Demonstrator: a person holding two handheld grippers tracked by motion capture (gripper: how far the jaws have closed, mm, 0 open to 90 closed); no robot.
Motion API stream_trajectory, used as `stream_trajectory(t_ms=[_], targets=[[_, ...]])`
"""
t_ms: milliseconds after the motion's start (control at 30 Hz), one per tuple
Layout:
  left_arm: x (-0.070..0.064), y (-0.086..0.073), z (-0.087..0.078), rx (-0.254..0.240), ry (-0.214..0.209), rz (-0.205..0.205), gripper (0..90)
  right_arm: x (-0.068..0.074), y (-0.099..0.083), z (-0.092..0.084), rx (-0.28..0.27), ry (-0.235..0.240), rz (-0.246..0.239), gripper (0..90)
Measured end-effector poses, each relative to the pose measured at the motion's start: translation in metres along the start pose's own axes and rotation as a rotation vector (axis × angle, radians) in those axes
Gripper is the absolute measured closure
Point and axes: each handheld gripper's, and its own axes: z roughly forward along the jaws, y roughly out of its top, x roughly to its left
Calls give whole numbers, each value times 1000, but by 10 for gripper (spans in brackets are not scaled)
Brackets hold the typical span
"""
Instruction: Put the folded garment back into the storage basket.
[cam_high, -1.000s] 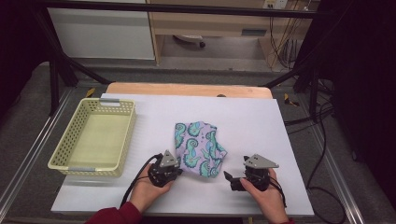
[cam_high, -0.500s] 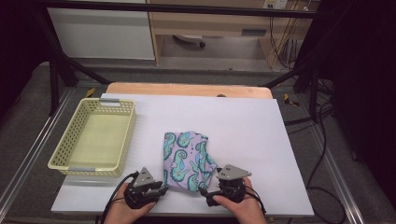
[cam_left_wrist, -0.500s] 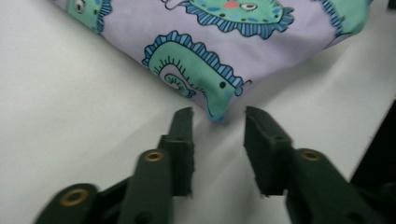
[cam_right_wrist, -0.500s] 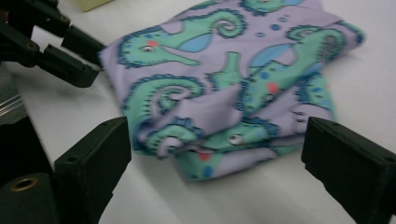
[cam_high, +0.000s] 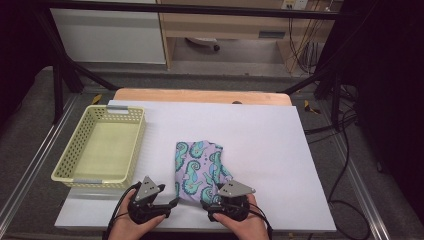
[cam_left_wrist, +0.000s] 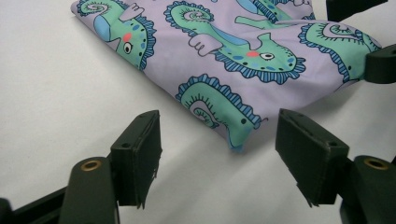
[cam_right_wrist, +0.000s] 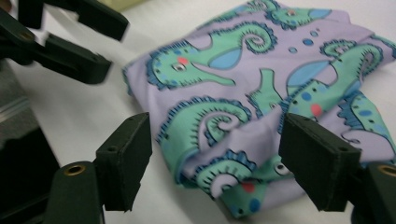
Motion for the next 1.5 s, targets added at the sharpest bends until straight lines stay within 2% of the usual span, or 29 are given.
stream_trajectory(t_ms=[67, 200, 333, 400, 567, 633, 767, 900, 1133, 1300, 1500], targets=[[0, 0, 1, 3, 2, -1, 303, -2, -2, 3, 26, -26, -18, 282], [0, 0, 2, 7, 7, -1, 293, -10, -6, 10, 66, -56, -23, 315], [0, 0, 2, 5, 16, -2, 286, -17, -9, 16, 103, -60, -18, 322], [0, 0, 2, 5, 20, -3, 281, -17, -10, 17, 114, -63, -24, 315], [0, 0, 2, -1, 29, -1, 261, -8, -14, 19, 141, -33, -45, 246], [1, 0, 2, -6, 35, -2, 254, -5, -16, 23, 155, -45, -64, 248], [1, 1, 2, -9, 37, -6, 242, -10, -14, 24, 140, -36, -65, 366], [1, 1, 2, -13, 42, -5, 238, -14, -15, 23, 134, -31, -63, 443], [1, 2, 1, -35, 49, -7, 214, -13, -15, 23, 113, -15, -116, 670], [2, 3, 0, -43, 59, -15, 195, -13, -15, 24, 106, -13, -132, 762], [4, 4, 0, -47, 62, -18, 191, -15, -13, 22, 107, 6, -130, 791]])
